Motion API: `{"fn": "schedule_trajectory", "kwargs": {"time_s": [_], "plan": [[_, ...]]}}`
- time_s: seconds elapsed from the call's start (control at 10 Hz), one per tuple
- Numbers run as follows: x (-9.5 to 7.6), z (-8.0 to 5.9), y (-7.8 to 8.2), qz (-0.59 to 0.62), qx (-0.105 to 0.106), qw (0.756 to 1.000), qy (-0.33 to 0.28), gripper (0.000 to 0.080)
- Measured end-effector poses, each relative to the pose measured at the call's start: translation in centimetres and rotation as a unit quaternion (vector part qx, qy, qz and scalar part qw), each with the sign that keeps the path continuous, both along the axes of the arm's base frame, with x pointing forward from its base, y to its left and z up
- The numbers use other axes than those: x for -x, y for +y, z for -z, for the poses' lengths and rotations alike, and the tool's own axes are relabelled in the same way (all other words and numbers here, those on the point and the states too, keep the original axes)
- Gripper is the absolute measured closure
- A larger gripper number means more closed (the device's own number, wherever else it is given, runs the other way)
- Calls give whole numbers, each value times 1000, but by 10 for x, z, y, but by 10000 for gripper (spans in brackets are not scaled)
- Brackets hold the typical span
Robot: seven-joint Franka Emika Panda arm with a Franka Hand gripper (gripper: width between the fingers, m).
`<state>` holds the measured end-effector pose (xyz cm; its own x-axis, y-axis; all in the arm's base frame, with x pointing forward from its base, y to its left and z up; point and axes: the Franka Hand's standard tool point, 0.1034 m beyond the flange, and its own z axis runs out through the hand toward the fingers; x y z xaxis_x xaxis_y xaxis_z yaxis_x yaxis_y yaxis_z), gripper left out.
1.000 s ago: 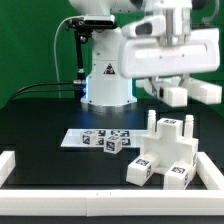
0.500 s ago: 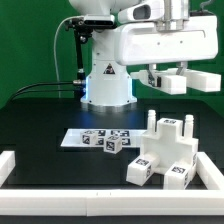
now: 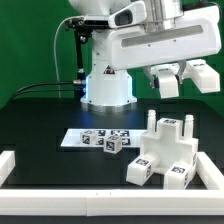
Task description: Assemble chair
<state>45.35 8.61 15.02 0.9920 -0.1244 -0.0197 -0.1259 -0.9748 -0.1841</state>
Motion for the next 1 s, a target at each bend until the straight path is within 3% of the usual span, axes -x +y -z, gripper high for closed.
{"fn": "schedule_trajectory", "kwargs": {"time_s": [0.4,0.5,0.7,1.0], "plan": [[-4,5,-7,61,15,998,18,515],[-8,6,-11,101,57,993,24,515],[-3,6,-4,98,117,988,30,515],[-3,9,-5,97,112,988,33,515]]}}
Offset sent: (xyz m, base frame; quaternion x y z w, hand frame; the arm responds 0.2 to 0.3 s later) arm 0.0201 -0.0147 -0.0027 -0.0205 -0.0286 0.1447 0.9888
